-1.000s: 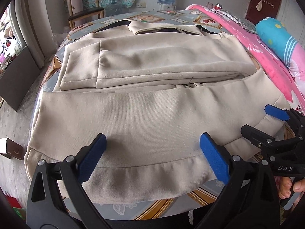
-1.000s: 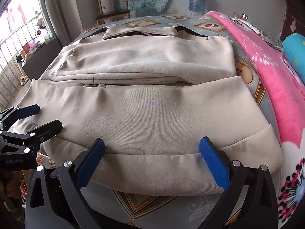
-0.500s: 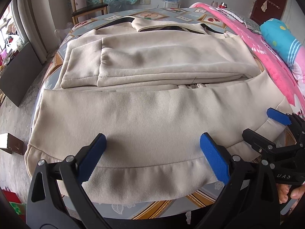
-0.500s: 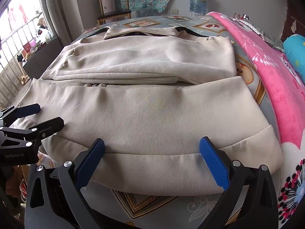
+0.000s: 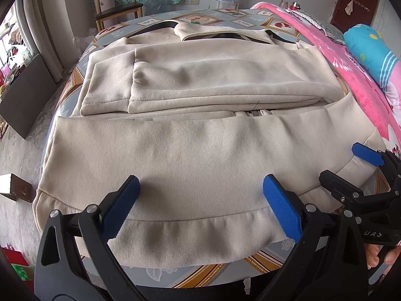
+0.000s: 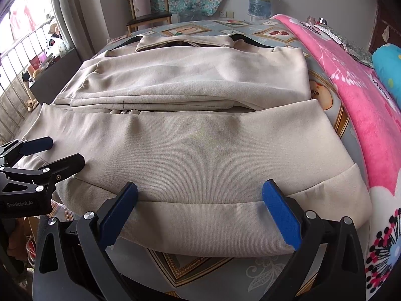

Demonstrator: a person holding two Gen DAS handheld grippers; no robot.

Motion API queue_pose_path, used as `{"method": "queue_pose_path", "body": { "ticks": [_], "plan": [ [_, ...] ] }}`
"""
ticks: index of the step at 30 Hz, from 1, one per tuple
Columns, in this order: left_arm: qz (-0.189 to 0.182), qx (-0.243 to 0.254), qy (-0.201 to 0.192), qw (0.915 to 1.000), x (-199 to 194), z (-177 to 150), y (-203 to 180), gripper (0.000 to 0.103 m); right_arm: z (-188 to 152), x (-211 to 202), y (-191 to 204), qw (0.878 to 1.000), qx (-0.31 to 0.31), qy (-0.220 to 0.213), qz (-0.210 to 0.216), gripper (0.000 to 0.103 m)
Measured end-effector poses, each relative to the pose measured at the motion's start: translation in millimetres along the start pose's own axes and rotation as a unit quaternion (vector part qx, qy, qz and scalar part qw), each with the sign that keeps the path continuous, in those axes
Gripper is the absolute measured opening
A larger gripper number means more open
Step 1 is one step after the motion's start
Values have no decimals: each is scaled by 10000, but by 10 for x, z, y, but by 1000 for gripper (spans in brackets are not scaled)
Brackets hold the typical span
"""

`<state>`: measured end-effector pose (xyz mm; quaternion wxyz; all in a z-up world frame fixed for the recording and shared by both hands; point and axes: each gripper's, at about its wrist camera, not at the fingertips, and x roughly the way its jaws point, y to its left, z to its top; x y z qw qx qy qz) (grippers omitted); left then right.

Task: Fold large clothes

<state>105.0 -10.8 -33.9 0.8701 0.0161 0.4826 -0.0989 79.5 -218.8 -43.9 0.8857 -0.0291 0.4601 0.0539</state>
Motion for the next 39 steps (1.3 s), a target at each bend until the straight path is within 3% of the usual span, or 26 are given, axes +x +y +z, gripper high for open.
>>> {"method": "queue_pose_path", "body": {
  "ticks": [39],
  "plan": [
    [92,100,85,9999,29,8,-25,95,16,8,17,9999,-77,123,28,97]
  ]
}}
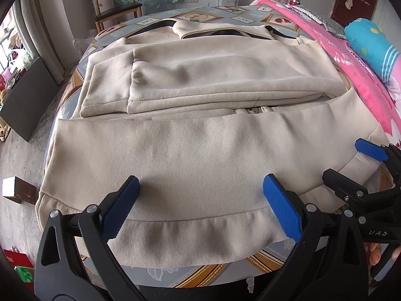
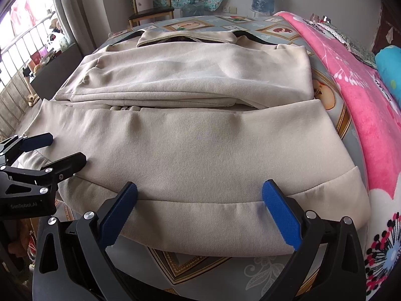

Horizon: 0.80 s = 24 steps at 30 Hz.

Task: Fold large clothes

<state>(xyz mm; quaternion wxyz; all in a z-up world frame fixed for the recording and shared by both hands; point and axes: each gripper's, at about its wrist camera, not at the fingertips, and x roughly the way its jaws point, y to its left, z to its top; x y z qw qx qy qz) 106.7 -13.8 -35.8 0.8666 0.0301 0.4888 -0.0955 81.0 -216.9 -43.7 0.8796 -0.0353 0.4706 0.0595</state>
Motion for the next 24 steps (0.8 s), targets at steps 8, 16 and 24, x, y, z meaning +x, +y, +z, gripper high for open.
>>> {"method": "queue_pose_path", "body": {
  "ticks": [8,16,24],
  "plan": [
    [-7,11,-47,10000,-7,-9,-5,95,-15,-7,-5,10000,-32,-35,18,97],
    [-8,-1,-43,10000,-14,-13,-6,95,-17,-7,3,10000,-44,-40,14,97],
    [-39,99,-96,9999,-21,-7,-6,96,-20,-21,-18,9999,-103,-64,69,97]
  ]
}}
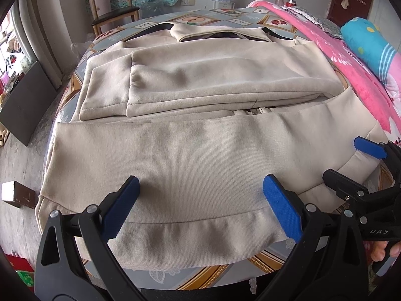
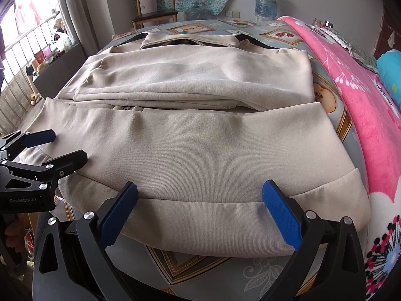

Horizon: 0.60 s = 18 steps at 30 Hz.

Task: Fold large clothes

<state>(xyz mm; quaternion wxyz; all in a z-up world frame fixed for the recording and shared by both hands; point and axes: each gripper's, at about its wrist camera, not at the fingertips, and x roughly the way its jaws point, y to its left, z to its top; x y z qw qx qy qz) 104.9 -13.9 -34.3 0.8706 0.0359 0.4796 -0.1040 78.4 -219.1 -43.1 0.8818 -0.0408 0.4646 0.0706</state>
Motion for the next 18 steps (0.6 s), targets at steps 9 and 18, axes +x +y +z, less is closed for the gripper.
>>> {"method": "queue_pose_path", "body": {
  "ticks": [9,18],
  "plan": [
    [-95,-322,-930,9951,-483,-153,395,95,192,-289,266,9959,-605,-553,378,97],
    [304,-705,-1308,9884,-850,-332,1104,95,424,6,693,9926,-951,-343,676,84]
  ]
}}
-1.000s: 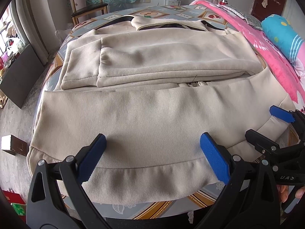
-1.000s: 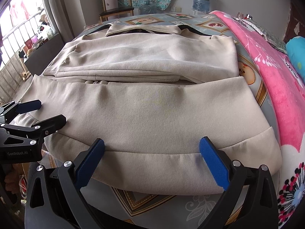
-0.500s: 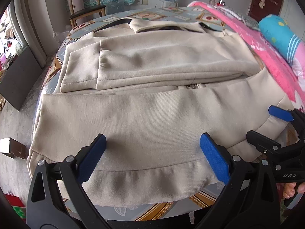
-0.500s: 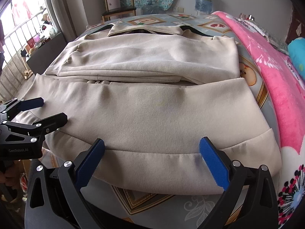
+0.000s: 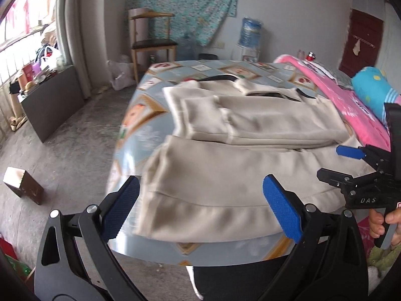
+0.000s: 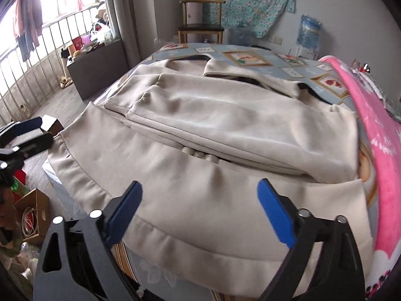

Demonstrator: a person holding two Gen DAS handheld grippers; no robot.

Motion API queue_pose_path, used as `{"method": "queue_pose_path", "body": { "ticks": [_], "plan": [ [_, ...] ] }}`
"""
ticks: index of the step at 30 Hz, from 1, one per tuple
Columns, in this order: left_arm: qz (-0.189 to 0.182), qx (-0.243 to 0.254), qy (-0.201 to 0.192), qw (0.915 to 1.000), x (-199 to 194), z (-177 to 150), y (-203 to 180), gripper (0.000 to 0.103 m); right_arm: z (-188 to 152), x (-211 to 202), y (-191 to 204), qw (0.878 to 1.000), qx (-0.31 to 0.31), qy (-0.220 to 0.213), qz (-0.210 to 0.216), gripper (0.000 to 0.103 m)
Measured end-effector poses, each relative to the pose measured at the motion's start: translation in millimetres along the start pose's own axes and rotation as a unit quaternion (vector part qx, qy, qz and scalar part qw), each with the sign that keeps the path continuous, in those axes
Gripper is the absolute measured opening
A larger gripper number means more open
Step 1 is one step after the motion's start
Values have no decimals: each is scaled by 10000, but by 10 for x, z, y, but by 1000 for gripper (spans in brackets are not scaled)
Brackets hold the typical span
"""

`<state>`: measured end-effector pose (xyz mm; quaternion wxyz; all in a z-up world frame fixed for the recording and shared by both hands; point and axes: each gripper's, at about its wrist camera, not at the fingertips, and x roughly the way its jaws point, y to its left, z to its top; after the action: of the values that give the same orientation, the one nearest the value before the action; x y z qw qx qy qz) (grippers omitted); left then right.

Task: Fold large clothes
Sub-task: 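Grasp the jacket side edge with the left tool and lift it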

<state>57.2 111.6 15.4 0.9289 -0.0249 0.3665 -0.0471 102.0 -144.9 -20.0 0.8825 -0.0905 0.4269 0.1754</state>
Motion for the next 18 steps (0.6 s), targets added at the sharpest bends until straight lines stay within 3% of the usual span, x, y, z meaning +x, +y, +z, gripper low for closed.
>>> {"method": "queue_pose_path", "body": {
  "ticks": [2,4,10,15,18],
  "plan": [
    [-35,-23,30,10000,27,35,93,89,-10,86,-2,9999,46,164,25,76],
    [-243,-106,153,9995,91,74,168,73,-49,158,-17,9995,84,308,9,71],
    [-531,-165,663,9962,419,159,301,47,-60,215,-62,9987,276,402,129,71],
    [-785,-383,1078,9903,680,202,439,41,-26,248,-48,9986,263,445,88,71],
    [-672,-338,1108,9910,761,255,461,41,-23,250,-45,9986,266,455,75,71]
  ]
}}
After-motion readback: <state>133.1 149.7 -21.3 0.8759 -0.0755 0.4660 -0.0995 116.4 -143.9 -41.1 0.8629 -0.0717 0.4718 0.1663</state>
